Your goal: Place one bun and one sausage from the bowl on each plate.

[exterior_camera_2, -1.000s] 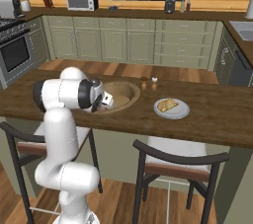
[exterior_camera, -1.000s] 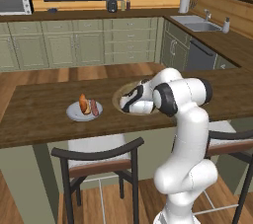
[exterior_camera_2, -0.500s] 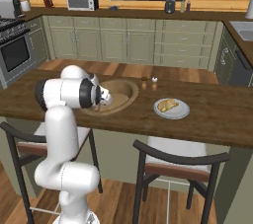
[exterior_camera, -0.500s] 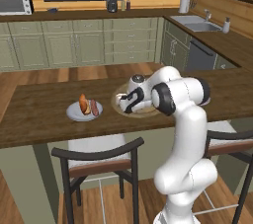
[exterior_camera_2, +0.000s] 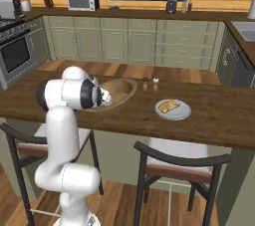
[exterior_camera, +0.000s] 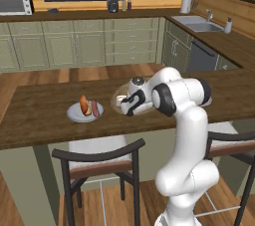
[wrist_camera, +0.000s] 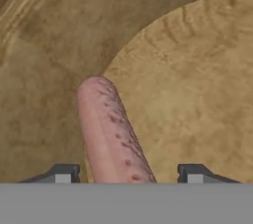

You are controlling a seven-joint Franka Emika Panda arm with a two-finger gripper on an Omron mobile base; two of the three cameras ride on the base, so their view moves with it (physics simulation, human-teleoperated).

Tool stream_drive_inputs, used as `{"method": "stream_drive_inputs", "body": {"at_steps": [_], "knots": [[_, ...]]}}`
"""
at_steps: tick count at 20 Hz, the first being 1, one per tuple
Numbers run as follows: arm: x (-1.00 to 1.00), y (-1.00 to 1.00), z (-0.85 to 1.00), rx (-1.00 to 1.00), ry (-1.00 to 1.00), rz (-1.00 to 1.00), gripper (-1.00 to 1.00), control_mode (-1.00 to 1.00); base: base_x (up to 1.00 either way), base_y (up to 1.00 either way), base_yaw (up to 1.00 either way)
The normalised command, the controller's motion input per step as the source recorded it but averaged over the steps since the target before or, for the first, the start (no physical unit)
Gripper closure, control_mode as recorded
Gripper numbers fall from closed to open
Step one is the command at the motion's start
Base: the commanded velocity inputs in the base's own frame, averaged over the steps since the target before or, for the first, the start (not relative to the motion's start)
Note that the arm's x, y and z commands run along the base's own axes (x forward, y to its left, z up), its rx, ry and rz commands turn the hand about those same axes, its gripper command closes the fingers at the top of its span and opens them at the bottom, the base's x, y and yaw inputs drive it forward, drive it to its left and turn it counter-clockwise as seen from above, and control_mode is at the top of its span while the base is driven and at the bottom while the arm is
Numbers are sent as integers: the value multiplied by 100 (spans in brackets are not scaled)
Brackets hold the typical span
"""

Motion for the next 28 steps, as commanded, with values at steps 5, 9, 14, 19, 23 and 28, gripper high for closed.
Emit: {"method": "stream_drive_inputs", "body": {"at_steps": [5,9,14,19,23,28], "knots": [[11,-4,-42,-11,0,7,100,-100,0,0,0],[-9,-51,-1,-6,-12,2,100,-100,0,0,0],[-24,-70,100,16,-26,-4,100,-100,0,0,0],[-62,-98,100,14,-11,-23,100,-100,0,0,0],[-53,-100,100,11,-2,-42,100,-100,0,0,0],[-6,-95,100,14,10,-54,100,-100,0,0,0]]}}
